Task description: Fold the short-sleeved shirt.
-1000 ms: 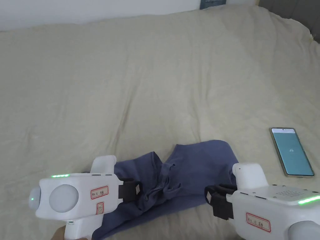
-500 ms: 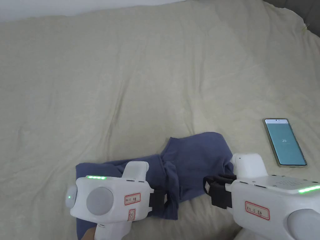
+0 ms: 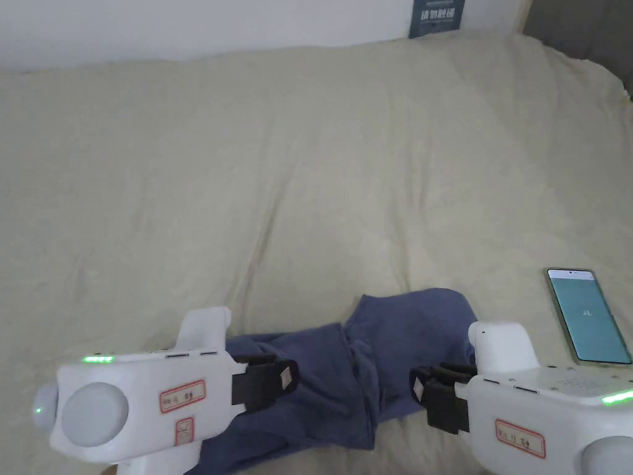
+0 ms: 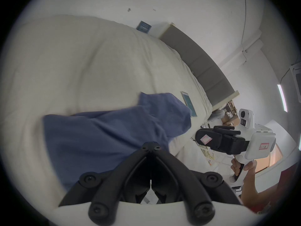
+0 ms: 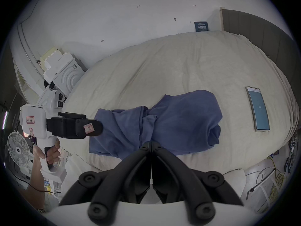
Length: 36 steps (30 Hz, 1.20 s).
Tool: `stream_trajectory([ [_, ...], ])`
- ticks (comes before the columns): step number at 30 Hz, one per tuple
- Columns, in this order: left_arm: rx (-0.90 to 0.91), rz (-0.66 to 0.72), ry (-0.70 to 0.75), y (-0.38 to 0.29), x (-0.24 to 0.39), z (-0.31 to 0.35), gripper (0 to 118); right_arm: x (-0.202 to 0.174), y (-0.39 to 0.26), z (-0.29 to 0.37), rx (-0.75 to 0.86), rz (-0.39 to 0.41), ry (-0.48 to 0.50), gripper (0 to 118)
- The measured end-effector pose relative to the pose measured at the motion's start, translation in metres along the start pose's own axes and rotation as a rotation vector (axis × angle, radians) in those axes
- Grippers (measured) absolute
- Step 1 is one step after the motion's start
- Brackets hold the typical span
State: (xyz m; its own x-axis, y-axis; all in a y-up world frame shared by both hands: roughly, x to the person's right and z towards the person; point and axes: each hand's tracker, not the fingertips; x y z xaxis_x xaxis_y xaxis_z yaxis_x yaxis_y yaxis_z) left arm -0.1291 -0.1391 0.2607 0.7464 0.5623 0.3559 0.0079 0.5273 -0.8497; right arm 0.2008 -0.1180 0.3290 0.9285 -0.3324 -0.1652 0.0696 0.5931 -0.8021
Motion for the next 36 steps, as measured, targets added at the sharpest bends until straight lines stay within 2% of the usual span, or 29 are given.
stream_trajectory([
  [7, 0.089, 0.184, 0.134, -0.028, -0.071, 0.048, 0, -0.031, 0.004, -0.011, -0.023, 0.051, 0.015, 4],
  [8, 0.089, 0.208, 0.146, -0.031, -0.079, 0.051, 4, -0.035, 0.005, -0.013, -0.029, 0.060, 0.019, 4],
  [9, 0.082, 0.217, 0.148, -0.032, -0.087, 0.051, 21, -0.039, 0.006, -0.015, -0.034, 0.072, 0.019, 4],
  [10, 0.071, 0.228, 0.163, -0.034, -0.092, 0.050, 50, -0.042, 0.007, -0.016, -0.032, 0.086, 0.008, 4],
  [11, 0.061, 0.235, 0.161, -0.035, -0.098, 0.046, 95, -0.047, 0.009, -0.016, -0.029, 0.104, 0.001, 4],
  [12, 0.038, 0.244, 0.174, -0.036, -0.099, 0.040, 113, -0.050, 0.010, -0.017, -0.032, 0.112, 0.001, 4],
  [13, 0.042, 0.246, 0.173, -0.037, -0.101, 0.037, 116, -0.051, 0.012, -0.018, -0.033, 0.110, 0.001, 4],
  [15, 0.061, 0.253, 0.129, -0.038, -0.104, 0.033, 113, -0.053, 0.014, -0.018, -0.030, 0.100, 0.005, 4],
  [20, 0.029, 0.319, 0.075, -0.041, -0.111, 0.005, 114, -0.055, 0.016, -0.019, -0.041, 0.108, 0.005, 4],
  [23, 0.067, 0.299, 0.070, -0.042, -0.107, 0.005, 112, -0.053, 0.016, -0.019, -0.044, 0.105, -0.002, 4],
  [24, 0.077, 0.320, 0.060, -0.041, -0.108, 0.004, 100, -0.052, 0.016, -0.018, -0.039, 0.093, -0.005, 4],
  [25, 0.087, 0.375, 0.025, -0.041, -0.106, 0.004, 74, -0.050, 0.017, -0.016, -0.029, 0.078, 0.004, 4],
  [26, 0.090, 0.420, -0.028, -0.040, -0.108, 0.002, 29, -0.048, 0.018, -0.015, -0.019, 0.064, 0.014, 4],
  [27, 0.071, 0.451, -0.049, -0.040, -0.111, -0.007, 17, -0.033, 0.018, -0.019, -0.018, 0.051, 0.020, 4],
  [29, 0.006, 0.423, 0.048, -0.041, -0.109, -0.024, 16, -0.029, 0.019, -0.020, -0.022, 0.043, 0.023, 4],
  [31, 0.038, 0.381, 0.022, -0.041, -0.104, -0.017, 16, -0.026, 0.018, -0.020, -0.020, 0.054, 0.009, 4],
  [33, 0.061, 0.409, -0.047, -0.038, -0.102, -0.007, 15, -0.021, 0.018, -0.018, -0.022, 0.062, 0.013, 4],
  [36, 0.044, 0.360, 0.000, -0.033, -0.101, 0.003, 15, -0.022, 0.018, -0.017, -0.026, 0.059, 0.015, 4],
])
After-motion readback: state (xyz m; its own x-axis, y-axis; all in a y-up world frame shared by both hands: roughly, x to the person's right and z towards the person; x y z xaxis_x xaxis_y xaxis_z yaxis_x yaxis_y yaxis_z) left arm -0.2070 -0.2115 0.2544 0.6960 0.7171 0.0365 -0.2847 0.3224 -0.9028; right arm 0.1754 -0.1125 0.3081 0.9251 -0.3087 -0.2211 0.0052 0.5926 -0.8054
